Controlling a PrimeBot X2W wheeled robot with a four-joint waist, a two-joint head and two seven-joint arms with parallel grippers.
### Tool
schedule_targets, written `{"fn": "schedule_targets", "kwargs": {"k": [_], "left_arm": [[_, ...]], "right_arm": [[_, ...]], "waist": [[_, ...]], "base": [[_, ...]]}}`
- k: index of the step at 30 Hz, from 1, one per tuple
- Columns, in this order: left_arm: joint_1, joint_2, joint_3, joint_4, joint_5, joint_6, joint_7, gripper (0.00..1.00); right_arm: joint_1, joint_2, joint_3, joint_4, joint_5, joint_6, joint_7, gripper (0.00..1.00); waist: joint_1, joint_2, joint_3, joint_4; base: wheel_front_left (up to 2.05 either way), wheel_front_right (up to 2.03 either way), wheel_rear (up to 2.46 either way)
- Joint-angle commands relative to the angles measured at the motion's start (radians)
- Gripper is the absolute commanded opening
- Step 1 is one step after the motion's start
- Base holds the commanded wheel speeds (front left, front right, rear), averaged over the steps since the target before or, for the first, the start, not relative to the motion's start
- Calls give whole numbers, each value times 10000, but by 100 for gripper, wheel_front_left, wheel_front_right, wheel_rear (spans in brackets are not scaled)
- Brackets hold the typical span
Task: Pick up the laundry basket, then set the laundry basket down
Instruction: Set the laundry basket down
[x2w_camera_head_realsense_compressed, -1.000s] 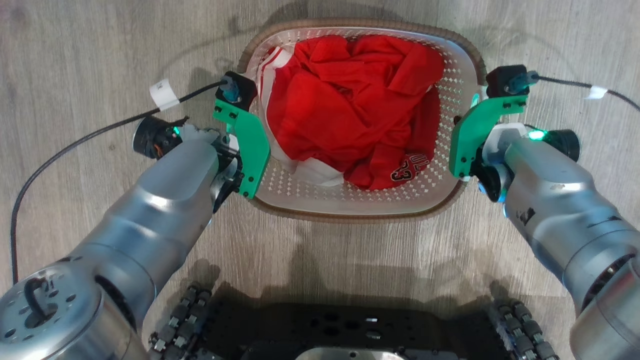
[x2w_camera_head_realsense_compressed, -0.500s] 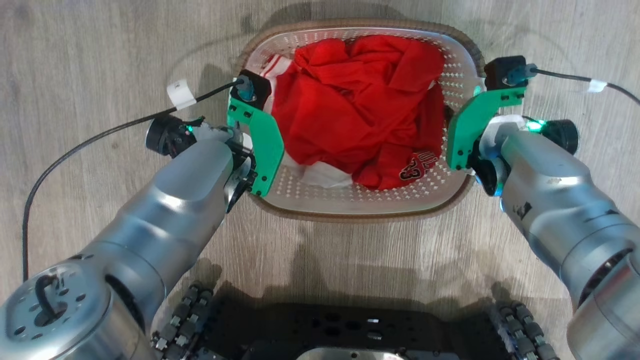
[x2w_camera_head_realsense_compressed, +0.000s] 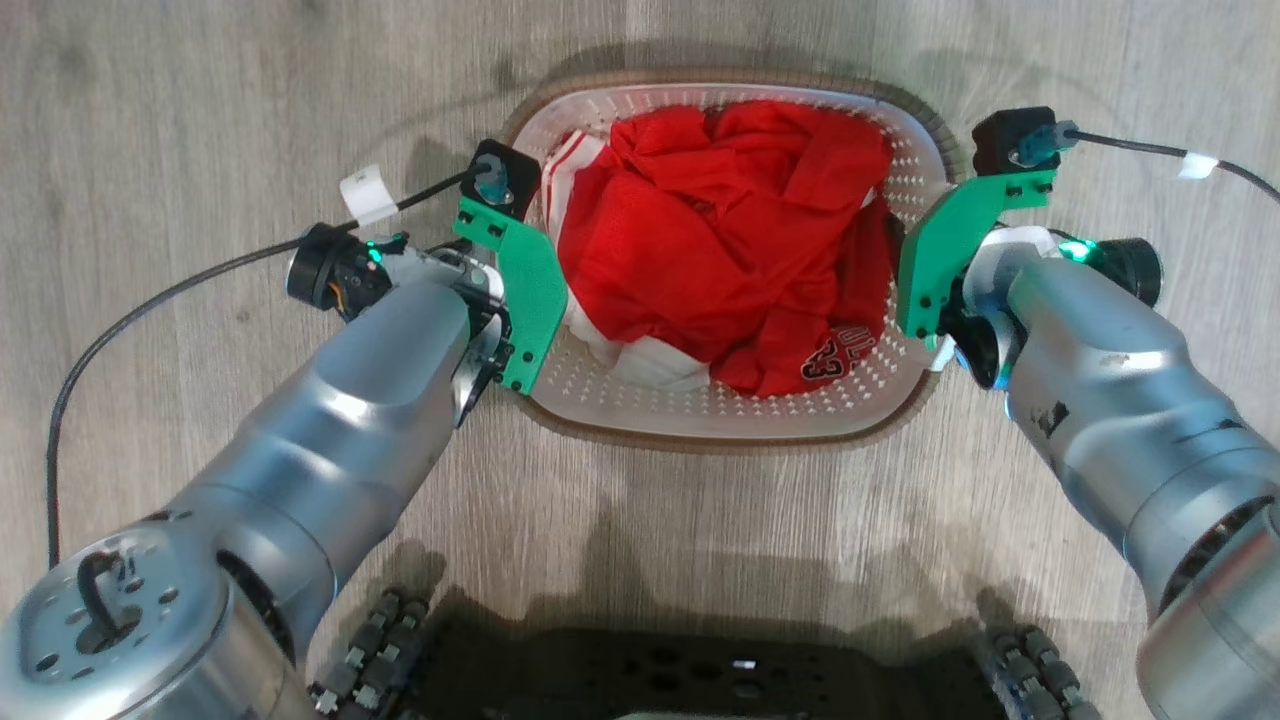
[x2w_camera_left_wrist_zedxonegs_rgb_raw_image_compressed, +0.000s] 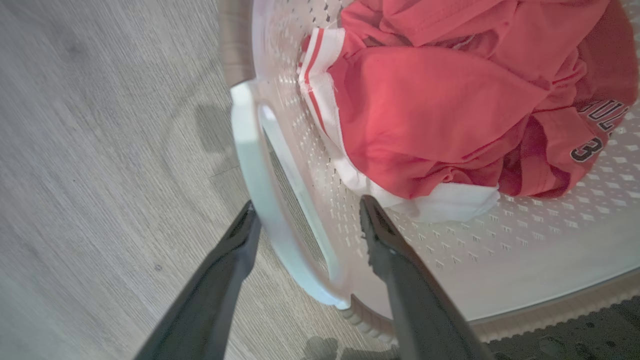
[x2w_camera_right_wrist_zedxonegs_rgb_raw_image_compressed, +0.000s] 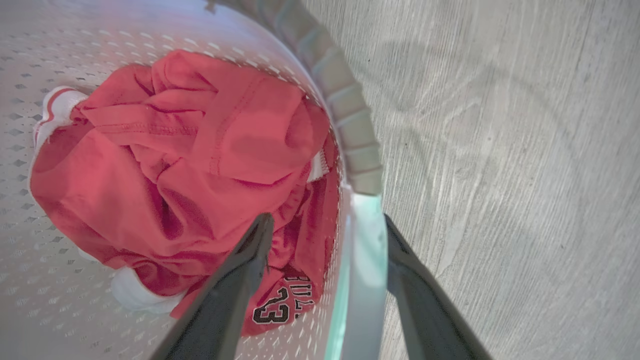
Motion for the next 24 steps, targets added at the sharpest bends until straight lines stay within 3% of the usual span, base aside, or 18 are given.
{"fn": "schedule_targets", "kwargs": {"k": [1,7,13,19,24], "left_arm": [[183,143,61,-29,135,95,-61,100],[594,143,90,131,89,-7,-315,100],[1031,143,86,388,-3,-138,-1105,100],[1354,143,330,574,-146,-240,-2864,100],[1554,143,928,640,-316,75,-4417,100]], "right_arm": [[762,17,-19,-72,-135,58,70,100],[1198,32,-258,-72,-226,58,468,100],[1445,150,-541,-72,-289,58,-174,100],[1550,349,-861,-131,-125,58,-1531,100],[1769,246,-1431,-526,59,58,-2407,100]], "waist": [[0,0,-210,6],[0,0,-1349,-27],[0,0,-2893,-165],[0,0,-4363,-355],[0,0,-5569,-390]], "base": [[0,0,0],[0,0,0],[0,0,0],[0,0,0],[0,0,0]]}}
